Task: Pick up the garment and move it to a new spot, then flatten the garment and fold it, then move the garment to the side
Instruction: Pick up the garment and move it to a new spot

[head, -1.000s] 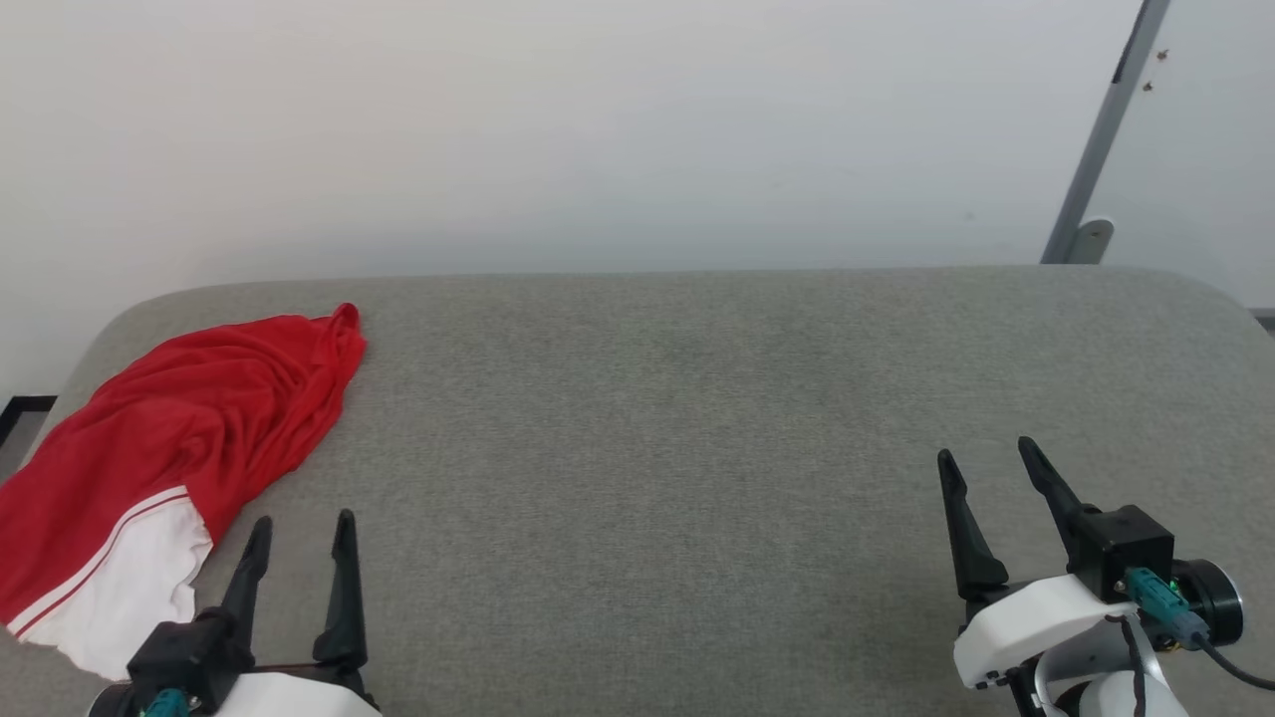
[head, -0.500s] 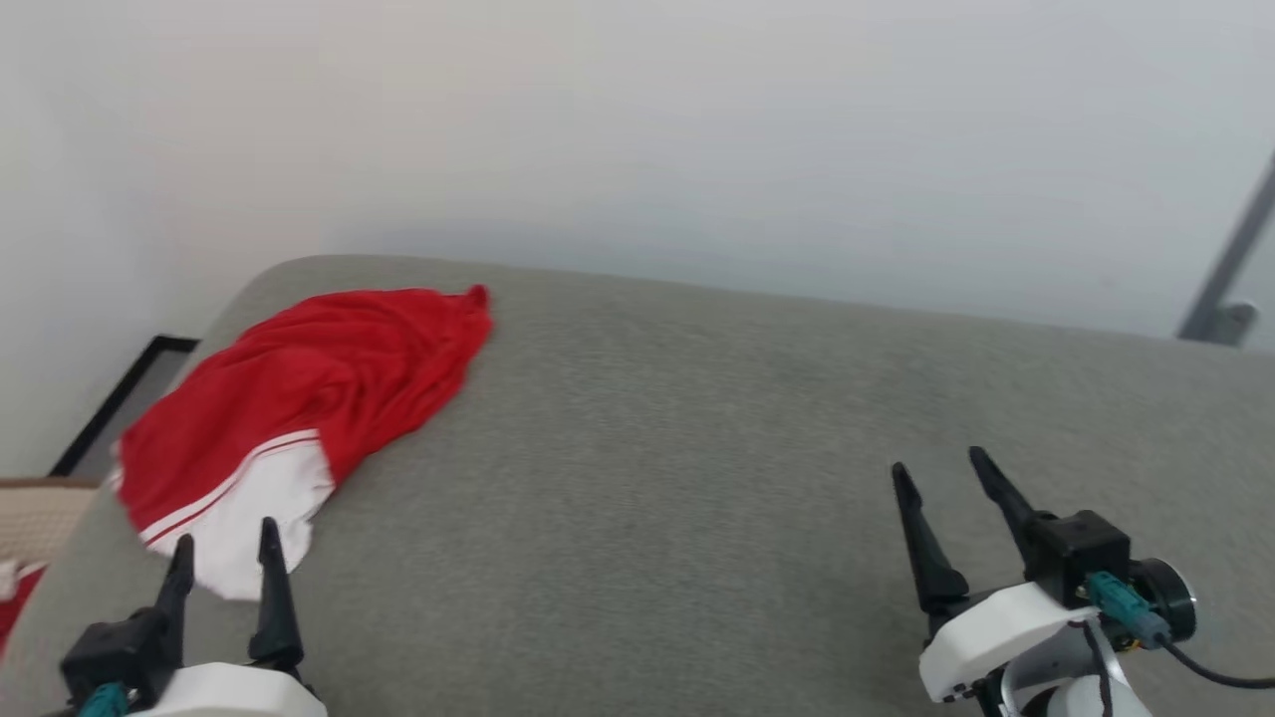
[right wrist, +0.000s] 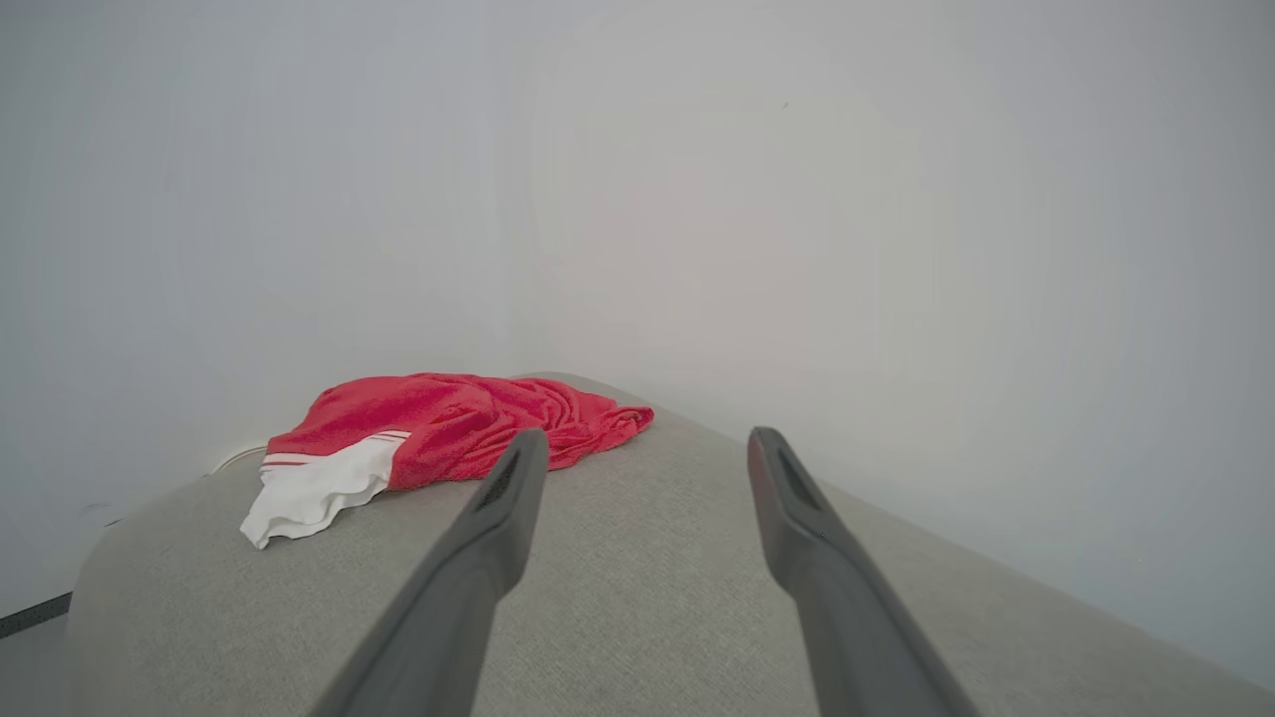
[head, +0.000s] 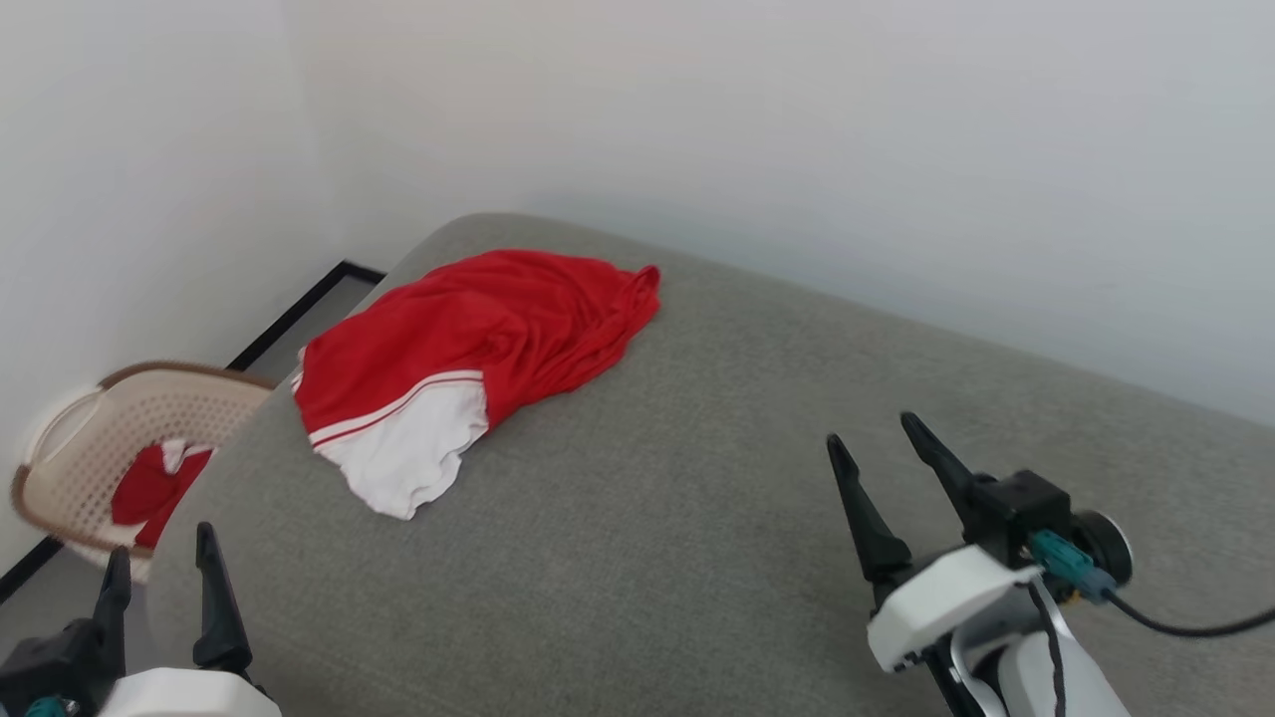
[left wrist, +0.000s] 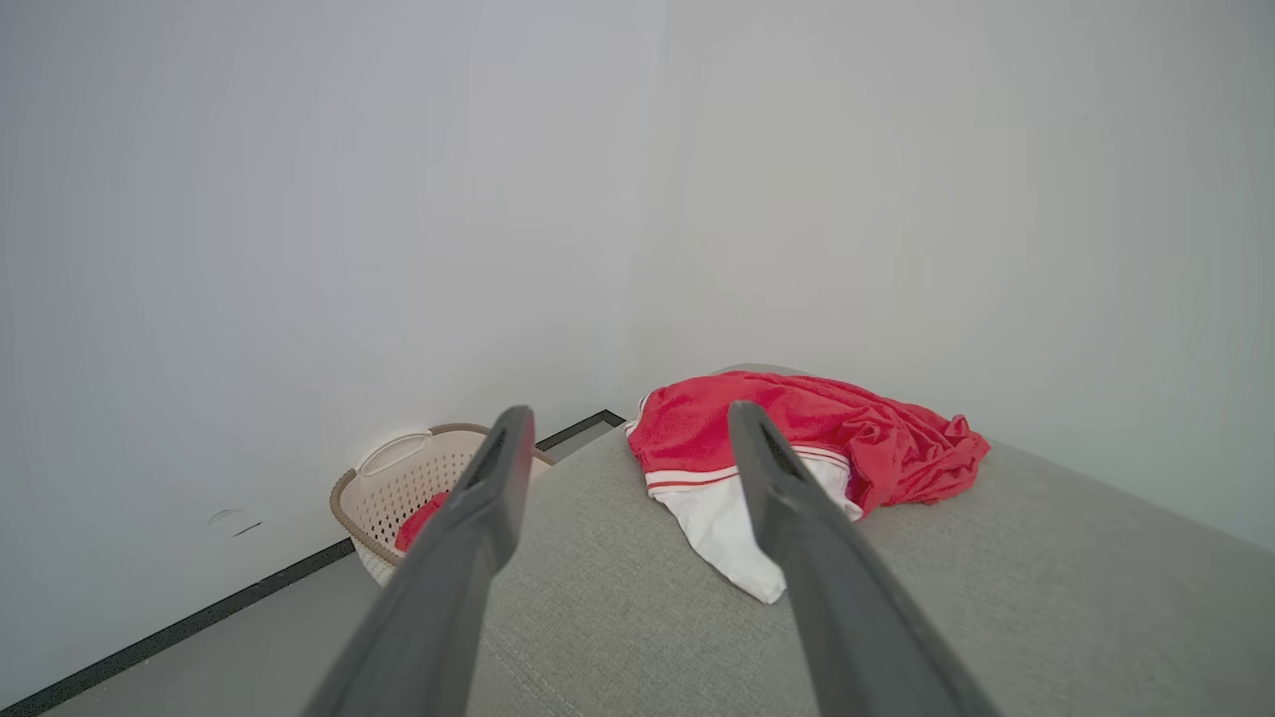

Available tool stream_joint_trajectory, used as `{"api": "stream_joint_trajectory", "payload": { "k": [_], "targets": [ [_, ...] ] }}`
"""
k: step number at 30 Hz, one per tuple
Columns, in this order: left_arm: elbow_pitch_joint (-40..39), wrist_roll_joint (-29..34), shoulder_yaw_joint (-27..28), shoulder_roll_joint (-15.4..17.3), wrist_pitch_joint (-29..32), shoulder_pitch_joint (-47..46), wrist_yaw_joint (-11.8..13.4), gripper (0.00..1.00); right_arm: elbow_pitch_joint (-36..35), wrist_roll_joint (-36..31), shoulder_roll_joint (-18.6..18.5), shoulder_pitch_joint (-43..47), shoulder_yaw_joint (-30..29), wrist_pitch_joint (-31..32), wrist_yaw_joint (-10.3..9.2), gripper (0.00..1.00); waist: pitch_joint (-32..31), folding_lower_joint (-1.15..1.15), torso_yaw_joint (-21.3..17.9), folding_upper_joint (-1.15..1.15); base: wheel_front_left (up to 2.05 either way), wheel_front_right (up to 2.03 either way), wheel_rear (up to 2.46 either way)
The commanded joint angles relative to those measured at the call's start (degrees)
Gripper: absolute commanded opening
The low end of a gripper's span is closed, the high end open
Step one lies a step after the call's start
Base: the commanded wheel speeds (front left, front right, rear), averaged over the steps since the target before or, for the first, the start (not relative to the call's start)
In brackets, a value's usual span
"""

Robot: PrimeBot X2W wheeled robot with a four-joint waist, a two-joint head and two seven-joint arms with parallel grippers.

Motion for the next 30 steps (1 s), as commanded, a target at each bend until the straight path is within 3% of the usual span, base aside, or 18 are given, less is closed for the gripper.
{"api": "stream_joint_trajectory", "payload": {
  "k": [1, 16, 21, 30],
  "targets": [
    [-0.36, -0.60, 0.27, -0.46, -0.44, 0.42, 0.34, 1.00, 0.64, 0.34, -0.08, -0.92, 0.64, -0.12, 0.00, 1.00, 1.24, 0.00, 1.23, 0.00, 0.00, 0.00, 0.00],
    [0.64, -2.02, -0.55, -1.21, -1.22, -2.33, 0.69, 1.00, 4.13, 2.00, -1.73, -5.82, 3.31, -0.54, 0.00, 1.00, 2.72, 0.00, 2.46, 0.00, 0.00, 0.00, 0.00],
    [2.52, -2.33, -1.14, -0.49, -0.97, -5.35, -0.37, 1.00, 3.52, 2.20, -2.55, -5.47, 2.55, -0.19, 0.00, 1.00, 3.04, 0.00, 2.62, 0.00, 0.00, 0.00, 0.00],
    [11.83, -1.71, -5.23, 1.55, -0.45, -17.80, -4.74, 1.00, -0.18, 1.40, -3.80, -3.05, -0.12, 1.48, 0.00, 1.00, 4.43, 0.00, 3.39, 0.00, 0.00, 0.00, 0.00]
  ]
}}
